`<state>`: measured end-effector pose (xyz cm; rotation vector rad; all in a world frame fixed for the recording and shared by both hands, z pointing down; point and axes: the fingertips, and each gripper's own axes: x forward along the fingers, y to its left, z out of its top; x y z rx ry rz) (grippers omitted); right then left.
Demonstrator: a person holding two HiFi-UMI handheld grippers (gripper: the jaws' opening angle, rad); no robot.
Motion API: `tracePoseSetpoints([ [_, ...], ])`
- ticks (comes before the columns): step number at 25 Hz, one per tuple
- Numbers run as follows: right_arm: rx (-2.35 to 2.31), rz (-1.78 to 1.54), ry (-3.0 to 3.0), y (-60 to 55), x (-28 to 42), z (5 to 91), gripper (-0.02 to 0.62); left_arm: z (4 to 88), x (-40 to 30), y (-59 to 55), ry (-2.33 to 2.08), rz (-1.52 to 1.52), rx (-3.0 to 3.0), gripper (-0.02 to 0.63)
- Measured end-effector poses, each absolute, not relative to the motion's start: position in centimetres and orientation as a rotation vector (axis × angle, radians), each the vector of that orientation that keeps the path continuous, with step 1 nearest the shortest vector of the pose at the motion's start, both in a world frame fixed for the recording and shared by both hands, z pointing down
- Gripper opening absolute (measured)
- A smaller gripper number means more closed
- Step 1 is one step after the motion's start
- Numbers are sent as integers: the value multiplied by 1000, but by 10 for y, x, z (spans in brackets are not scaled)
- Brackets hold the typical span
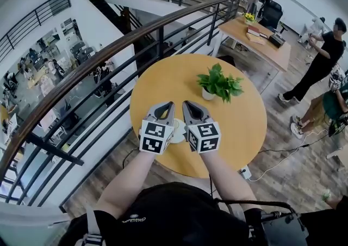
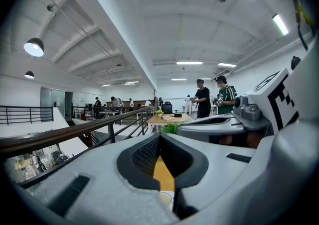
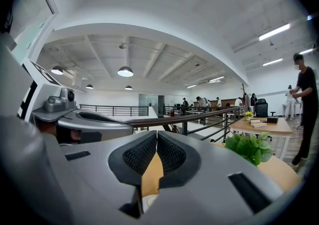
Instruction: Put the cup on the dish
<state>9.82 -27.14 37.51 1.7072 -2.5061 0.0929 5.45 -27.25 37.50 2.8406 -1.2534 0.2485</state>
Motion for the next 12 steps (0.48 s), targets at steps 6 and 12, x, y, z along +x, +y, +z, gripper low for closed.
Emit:
tracePoseSetpoints([
  [6,1701,103,-2506,-271,94,376,8,376,52,-273,-1244,254,2838,-2],
  [12,1697,110,-2507,-272,97,381,6,382,57,-275,-1238,255,2829,-2],
])
